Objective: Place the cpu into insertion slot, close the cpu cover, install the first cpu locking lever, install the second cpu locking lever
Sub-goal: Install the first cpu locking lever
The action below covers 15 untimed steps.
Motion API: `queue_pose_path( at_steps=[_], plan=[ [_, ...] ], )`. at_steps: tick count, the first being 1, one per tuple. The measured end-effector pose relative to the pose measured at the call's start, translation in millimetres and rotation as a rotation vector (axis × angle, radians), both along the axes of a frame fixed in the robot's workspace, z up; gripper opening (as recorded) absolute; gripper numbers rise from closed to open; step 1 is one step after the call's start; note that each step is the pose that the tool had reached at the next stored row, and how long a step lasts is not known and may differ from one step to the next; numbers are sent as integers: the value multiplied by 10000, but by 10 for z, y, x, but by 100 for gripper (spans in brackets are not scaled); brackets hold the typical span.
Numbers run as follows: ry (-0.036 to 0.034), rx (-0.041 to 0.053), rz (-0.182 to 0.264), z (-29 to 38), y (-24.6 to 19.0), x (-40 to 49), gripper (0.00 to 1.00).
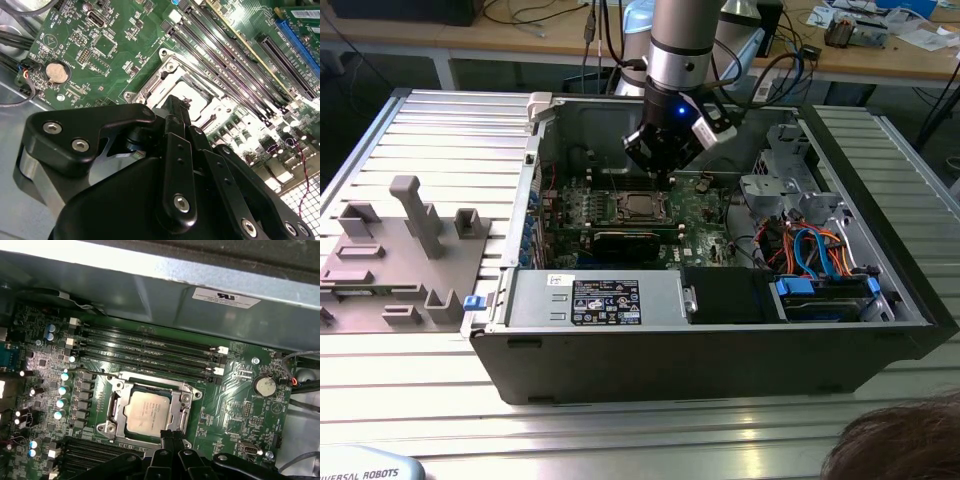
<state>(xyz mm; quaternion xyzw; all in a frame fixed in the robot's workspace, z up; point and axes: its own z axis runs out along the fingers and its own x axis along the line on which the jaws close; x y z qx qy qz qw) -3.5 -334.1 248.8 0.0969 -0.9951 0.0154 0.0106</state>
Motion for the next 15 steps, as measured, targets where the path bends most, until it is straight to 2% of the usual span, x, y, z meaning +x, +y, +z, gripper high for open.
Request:
queue_pose_path(
  at_steps=[15],
  plan=[
    [0,0,307,0,0,0,11]
  ],
)
